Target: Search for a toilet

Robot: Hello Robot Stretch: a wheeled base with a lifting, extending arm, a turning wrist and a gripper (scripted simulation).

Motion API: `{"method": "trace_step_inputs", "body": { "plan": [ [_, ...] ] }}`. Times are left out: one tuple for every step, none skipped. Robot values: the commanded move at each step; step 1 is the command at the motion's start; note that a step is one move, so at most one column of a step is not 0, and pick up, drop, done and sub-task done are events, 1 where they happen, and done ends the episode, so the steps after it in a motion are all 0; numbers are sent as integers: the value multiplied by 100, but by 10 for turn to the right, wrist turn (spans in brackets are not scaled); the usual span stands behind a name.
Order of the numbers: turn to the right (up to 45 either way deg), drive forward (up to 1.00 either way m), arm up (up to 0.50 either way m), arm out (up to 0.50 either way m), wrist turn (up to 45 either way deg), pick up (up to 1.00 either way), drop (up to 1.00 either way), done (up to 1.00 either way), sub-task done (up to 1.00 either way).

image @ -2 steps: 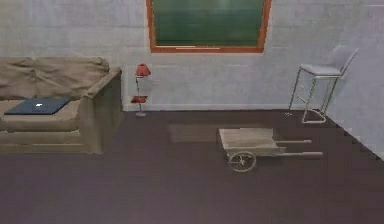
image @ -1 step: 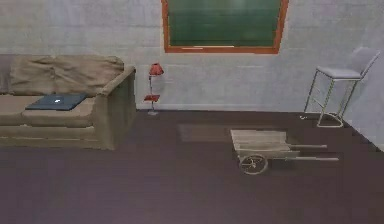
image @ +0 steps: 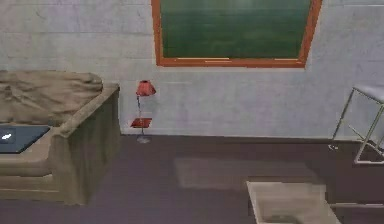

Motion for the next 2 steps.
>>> {"method": "trace_step_inputs", "body": {
  "plan": [
    [450, 0, 0, 0, 0, 0, 0, 0, 0],
    [390, 0, 0, 0, 0, 0, 0, 0, 0]
  ]
}}
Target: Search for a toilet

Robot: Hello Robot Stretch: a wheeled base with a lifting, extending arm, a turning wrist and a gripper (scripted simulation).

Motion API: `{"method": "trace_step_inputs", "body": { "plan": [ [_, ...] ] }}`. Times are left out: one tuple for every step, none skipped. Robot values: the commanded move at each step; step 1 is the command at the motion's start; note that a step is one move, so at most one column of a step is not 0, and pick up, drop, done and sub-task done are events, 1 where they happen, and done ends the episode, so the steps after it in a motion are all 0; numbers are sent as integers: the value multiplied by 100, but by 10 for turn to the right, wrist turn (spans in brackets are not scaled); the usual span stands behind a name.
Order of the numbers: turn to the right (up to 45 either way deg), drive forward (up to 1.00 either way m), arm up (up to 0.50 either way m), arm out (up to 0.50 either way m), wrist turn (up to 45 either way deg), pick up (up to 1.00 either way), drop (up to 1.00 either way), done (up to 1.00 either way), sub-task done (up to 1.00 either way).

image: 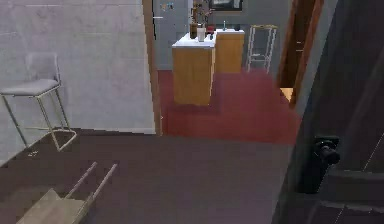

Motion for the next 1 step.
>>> {"method": "trace_step_inputs", "body": {
  "plan": [
    [0, 100, 0, 0, 0, 0, 0, 0, 0]
  ]
}}
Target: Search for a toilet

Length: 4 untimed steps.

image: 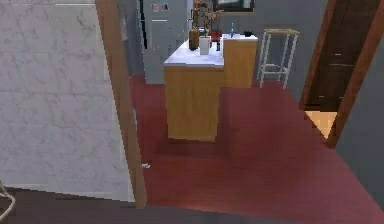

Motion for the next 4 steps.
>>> {"method": "trace_step_inputs", "body": {
  "plan": [
    [-60, 0, 0, 0, 0, 0, 0, 0, 0],
    [0, 5, 0, 0, 0, 0, 0, 0, 0],
    [270, 0, 0, 0, 0, 0, 0, 0, 0],
    [0, 100, 0, 0, 0, 0, 0, 0, 0]
  ]
}}
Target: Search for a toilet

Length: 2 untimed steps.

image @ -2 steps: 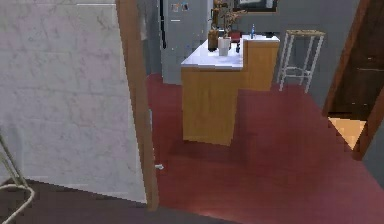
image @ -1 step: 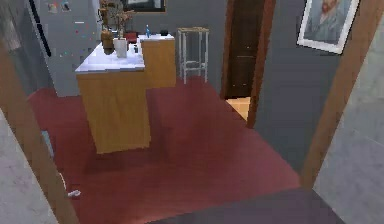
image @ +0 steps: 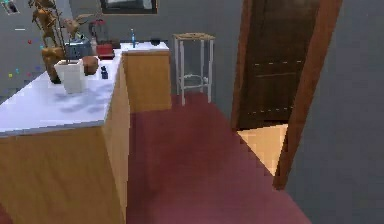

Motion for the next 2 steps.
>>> {"method": "trace_step_inputs", "body": {
  "plan": [
    [0, 100, 0, 0, 0, 0, 0, 0, 0],
    [0, 30, 0, 0, 0, 0, 0, 0, 0]
  ]
}}
